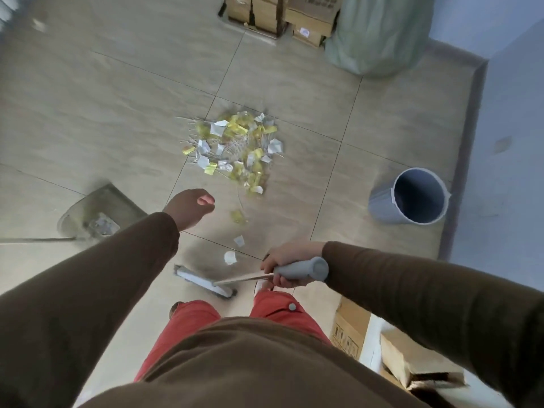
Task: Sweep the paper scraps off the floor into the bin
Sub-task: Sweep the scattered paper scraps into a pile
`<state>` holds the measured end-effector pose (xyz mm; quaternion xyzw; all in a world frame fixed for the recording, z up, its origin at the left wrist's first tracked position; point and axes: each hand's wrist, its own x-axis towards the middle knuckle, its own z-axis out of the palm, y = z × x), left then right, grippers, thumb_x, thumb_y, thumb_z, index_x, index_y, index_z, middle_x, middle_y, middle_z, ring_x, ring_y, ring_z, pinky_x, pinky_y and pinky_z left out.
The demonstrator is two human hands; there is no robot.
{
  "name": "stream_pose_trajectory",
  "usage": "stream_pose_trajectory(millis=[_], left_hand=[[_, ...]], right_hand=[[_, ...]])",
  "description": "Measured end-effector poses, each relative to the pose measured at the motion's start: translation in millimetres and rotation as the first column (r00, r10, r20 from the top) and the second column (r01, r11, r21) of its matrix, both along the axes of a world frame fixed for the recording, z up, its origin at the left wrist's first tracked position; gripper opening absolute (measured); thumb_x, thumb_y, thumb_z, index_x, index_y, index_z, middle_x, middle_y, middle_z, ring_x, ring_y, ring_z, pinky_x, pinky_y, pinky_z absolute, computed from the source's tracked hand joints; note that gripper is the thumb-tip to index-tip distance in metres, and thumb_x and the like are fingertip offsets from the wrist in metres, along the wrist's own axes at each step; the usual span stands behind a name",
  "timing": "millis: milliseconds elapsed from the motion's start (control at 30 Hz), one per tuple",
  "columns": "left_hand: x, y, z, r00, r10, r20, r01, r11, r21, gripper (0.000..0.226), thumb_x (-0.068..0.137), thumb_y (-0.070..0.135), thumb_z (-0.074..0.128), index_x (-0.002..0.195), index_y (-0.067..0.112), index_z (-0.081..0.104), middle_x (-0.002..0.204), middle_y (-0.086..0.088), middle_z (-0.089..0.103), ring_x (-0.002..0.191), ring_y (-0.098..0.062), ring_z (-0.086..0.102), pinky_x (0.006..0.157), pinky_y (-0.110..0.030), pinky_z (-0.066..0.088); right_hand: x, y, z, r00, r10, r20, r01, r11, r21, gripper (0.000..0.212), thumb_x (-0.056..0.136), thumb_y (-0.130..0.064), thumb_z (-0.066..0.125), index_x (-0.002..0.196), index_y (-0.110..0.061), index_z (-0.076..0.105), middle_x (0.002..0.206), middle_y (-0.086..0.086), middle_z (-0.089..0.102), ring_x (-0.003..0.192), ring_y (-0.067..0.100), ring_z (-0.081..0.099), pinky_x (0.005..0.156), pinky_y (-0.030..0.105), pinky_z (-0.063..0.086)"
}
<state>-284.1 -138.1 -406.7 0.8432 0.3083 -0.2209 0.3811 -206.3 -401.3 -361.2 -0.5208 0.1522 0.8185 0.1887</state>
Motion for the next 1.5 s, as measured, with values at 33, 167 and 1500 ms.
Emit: stream_pose_trajectory(millis=[33,167,1500], left_hand=[[-2.5,1.3,0.0,1.000,0.011,0.001,-0.011,1.000,0.001,0.018,0.089,0.025,0.062,0.105,0.021,0.070,0.109,0.000,0.068,0.103,-0.021,0.062,0.088,-0.034,0.049],[-10.5,8.4,-1.7,0.998,0.061,0.010,-0.061,0.998,-0.010,0.015,0.089,0.024,0.062,0.102,0.023,0.070,0.105,0.002,0.069,0.102,-0.021,0.063,0.091,-0.037,0.050],[-16.0,132.4,-7.4,0.999,0.037,-0.015,-0.038,0.999,-0.018,0.018,0.091,0.025,0.062,0.105,0.020,0.070,0.110,-0.002,0.069,0.103,-0.022,0.063,0.087,-0.035,0.049]], right_hand=[[6.3,0.6,-7.7,0.999,0.022,0.038,-0.022,1.000,-0.015,0.019,0.102,-0.016,0.041,0.108,-0.003,0.052,0.079,0.005,0.058,0.041,0.004,0.050,0.039,0.011,0.043],[65.5,5.6,-13.7,0.980,-0.037,0.198,0.042,0.999,-0.023,0.015,0.103,-0.010,0.040,0.102,-0.004,0.053,0.081,0.009,0.055,0.033,0.004,0.050,0.036,0.011,0.045],[34.2,61.1,17.1,0.694,-0.148,0.704,0.116,0.989,0.094,0.054,0.091,0.000,0.047,0.144,-0.014,0.047,0.087,0.016,0.066,0.044,0.016,0.051,0.039,0.023,0.044]])
